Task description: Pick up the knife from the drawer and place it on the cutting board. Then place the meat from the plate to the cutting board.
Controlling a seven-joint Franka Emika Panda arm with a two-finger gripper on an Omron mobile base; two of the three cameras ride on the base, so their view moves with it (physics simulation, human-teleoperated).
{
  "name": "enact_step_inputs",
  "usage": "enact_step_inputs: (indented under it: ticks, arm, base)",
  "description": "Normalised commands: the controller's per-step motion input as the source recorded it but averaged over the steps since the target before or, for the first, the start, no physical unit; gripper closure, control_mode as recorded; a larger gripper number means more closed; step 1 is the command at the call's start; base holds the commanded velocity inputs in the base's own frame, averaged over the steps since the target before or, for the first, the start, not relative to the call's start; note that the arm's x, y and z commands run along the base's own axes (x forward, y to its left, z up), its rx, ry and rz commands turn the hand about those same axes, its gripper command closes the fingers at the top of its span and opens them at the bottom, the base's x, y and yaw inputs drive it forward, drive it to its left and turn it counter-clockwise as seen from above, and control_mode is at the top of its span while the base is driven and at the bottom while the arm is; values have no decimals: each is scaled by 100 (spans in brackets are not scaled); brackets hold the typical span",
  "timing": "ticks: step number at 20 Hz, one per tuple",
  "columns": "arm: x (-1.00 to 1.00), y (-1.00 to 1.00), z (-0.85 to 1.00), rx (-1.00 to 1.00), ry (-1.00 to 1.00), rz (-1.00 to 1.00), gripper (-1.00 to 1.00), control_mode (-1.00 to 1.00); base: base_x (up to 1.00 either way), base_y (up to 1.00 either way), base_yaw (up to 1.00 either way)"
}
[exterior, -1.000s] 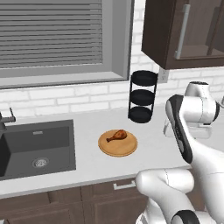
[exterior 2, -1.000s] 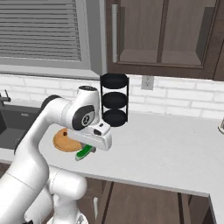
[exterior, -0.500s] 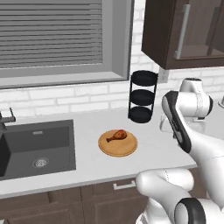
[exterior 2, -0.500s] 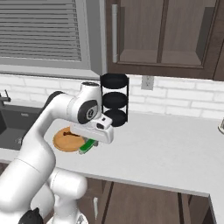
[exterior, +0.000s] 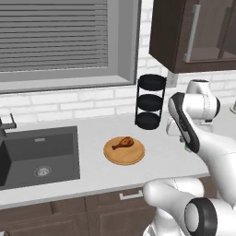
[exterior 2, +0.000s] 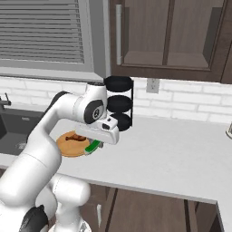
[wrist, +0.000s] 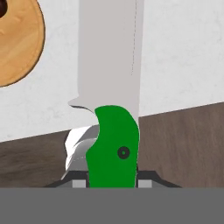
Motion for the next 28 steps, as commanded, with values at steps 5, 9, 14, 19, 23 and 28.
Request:
enact_step_inputs:
  ticks: [5, 9, 14, 19, 23, 28]
  arm:
    - [0, 0, 0, 0, 0, 0, 100, -100]
    - [0, 0, 0, 0, 0, 0, 100, -100]
    - [-6, 4, 0, 0, 0, 2, 100, 100]
    - [0, 0, 0, 0, 0, 0, 100, 100]
    - [0, 0, 0, 0, 0, 0, 100, 100]
    - [0, 0, 0, 0, 0, 0, 100, 100]
  base:
    - [0, 0, 0]
    - [0, 0, 0]
    - [-8, 5, 2]
    - [-36, 86, 4]
    - [-33, 66, 13]
    - [-44, 41, 37]
